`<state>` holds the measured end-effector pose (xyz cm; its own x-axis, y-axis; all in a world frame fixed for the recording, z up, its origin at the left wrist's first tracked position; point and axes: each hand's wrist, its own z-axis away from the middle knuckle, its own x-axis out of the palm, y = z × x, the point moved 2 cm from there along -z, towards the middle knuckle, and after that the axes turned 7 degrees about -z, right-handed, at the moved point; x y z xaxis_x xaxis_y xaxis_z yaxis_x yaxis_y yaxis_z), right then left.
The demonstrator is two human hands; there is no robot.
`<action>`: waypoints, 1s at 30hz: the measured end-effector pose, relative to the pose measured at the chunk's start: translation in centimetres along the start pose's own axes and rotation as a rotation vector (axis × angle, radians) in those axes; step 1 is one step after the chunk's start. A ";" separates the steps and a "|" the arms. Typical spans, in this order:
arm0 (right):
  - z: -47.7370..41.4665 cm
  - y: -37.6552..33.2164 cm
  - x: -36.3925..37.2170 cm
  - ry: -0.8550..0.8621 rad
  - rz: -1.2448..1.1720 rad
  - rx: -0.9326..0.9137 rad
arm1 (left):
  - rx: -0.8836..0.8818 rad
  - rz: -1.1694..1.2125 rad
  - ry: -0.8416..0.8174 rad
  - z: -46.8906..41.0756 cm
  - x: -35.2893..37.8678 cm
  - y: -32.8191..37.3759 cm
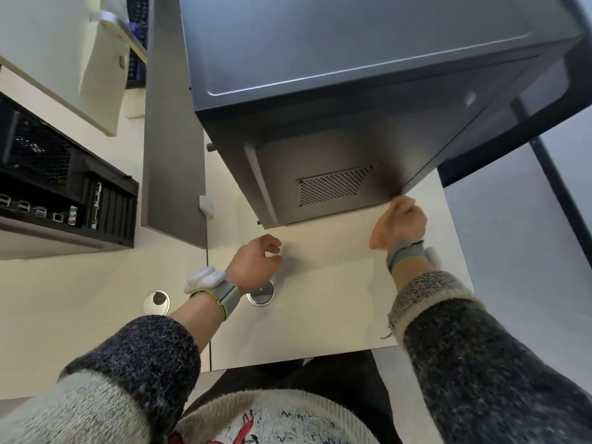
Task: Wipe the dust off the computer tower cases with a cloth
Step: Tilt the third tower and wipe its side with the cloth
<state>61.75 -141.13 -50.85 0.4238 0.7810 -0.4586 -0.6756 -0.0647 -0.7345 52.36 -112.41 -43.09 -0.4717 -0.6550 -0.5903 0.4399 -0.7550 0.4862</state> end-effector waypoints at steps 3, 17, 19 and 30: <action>2.1 1.0 3.1 0.004 0.293 -0.119 | -0.042 0.022 0.011 0.6 -0.2 -1.4; 19.6 6.6 13.0 -0.367 0.934 -0.706 | -0.161 0.246 0.116 4.7 -2.3 -9.0; 21.6 7.7 13.0 -0.643 0.990 -0.853 | -0.161 0.263 0.161 4.9 -2.2 -9.5; 22.1 11.7 10.4 -1.086 0.807 -1.373 | -0.103 0.243 0.240 4.4 -2.0 -6.6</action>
<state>44.91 -120.01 -53.20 -0.5645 0.2797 -0.7766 0.6045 -0.5005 -0.6197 47.01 -106.21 -42.28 -0.1560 -0.7803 -0.6057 0.5976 -0.5628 0.5711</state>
